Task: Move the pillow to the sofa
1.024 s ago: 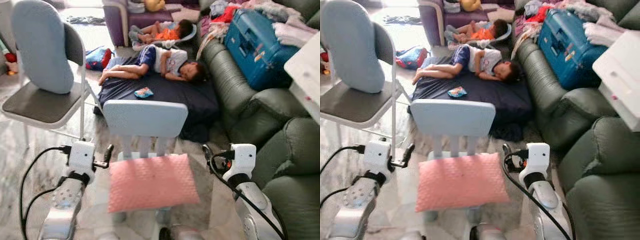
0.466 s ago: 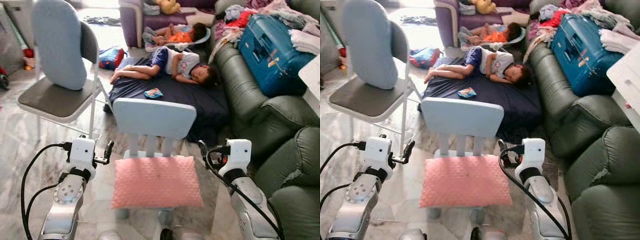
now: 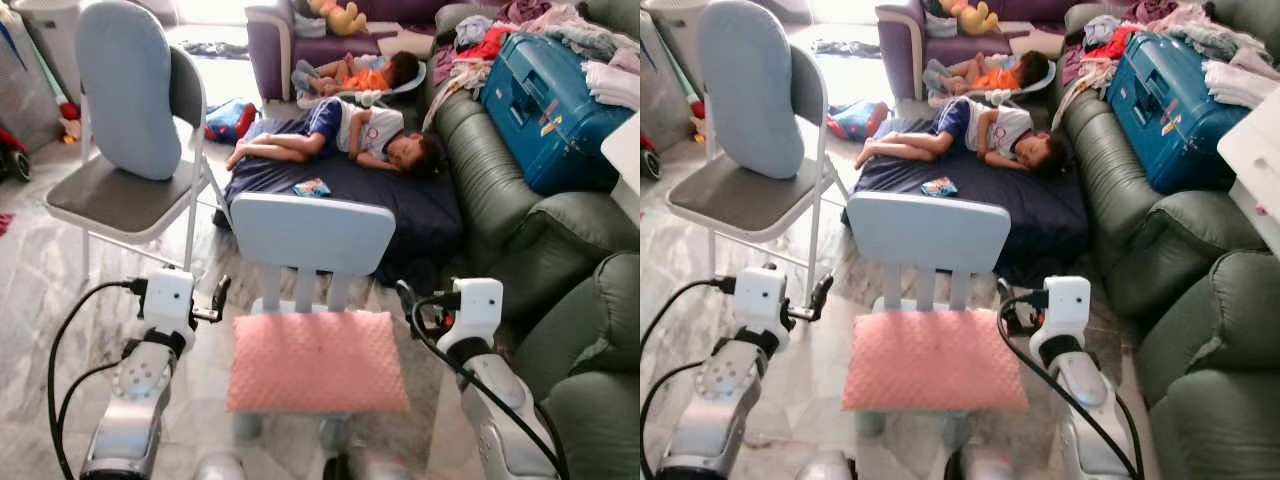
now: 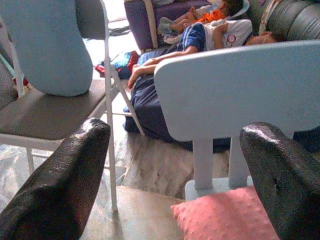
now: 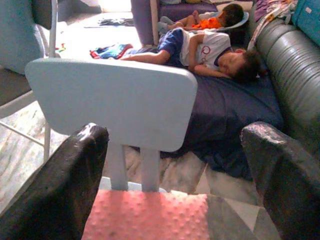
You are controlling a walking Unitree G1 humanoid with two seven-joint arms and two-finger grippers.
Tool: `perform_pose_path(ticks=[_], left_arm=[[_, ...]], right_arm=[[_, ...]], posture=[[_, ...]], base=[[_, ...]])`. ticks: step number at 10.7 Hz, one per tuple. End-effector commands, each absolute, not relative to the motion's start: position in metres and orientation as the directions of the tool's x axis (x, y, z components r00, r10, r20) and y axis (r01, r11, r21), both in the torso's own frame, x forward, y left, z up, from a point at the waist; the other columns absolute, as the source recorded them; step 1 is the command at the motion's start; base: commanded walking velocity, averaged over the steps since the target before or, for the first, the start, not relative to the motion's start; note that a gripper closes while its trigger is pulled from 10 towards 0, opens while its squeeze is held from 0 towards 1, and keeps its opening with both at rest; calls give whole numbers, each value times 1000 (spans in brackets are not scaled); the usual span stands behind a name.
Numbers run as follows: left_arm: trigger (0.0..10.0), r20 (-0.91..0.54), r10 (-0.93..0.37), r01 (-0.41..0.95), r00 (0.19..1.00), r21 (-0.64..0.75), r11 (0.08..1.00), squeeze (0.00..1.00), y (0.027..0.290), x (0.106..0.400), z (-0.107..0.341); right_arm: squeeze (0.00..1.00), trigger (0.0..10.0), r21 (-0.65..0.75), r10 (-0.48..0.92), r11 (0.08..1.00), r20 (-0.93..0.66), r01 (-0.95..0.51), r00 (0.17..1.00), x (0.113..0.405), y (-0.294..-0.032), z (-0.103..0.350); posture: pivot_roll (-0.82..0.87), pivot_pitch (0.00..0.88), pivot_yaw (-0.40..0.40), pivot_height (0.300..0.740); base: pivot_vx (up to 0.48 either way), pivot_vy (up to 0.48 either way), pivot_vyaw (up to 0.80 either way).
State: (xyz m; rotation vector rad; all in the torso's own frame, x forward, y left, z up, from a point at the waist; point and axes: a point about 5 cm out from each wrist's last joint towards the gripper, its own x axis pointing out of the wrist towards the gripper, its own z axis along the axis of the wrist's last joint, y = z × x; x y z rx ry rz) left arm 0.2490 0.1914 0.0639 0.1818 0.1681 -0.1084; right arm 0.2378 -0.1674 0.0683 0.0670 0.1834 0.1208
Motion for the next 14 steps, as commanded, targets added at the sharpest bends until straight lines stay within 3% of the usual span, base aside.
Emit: perform_pose_path(ticks=[1, 3, 14], left_arm=[[10000, -182, -89, 121, 979, 173, 977, 0, 192, 249, 62], [10000, -182, -90, 121, 979, 171, 978, 0, 191, 250, 62], [10000, -160, -107, 135, 981, 180, 974, 0, 189, 256, 65]], right_arm=[[0, 10000, 82, 105, 993, -196, -90, 975, 236, -171, 65], [0, 10000, 83, 105, 992, -194, -90, 975, 236, -171, 65], [0, 10000, 75, 108, 993, -197, -94, 974, 243, -169, 65]], posture=[[-17, 51, -49, 643], [-18, 56, -50, 623], [-15, 62, -51, 623]], base=[[0, 0, 0], [0, 0, 0], [0, 0, 0]])
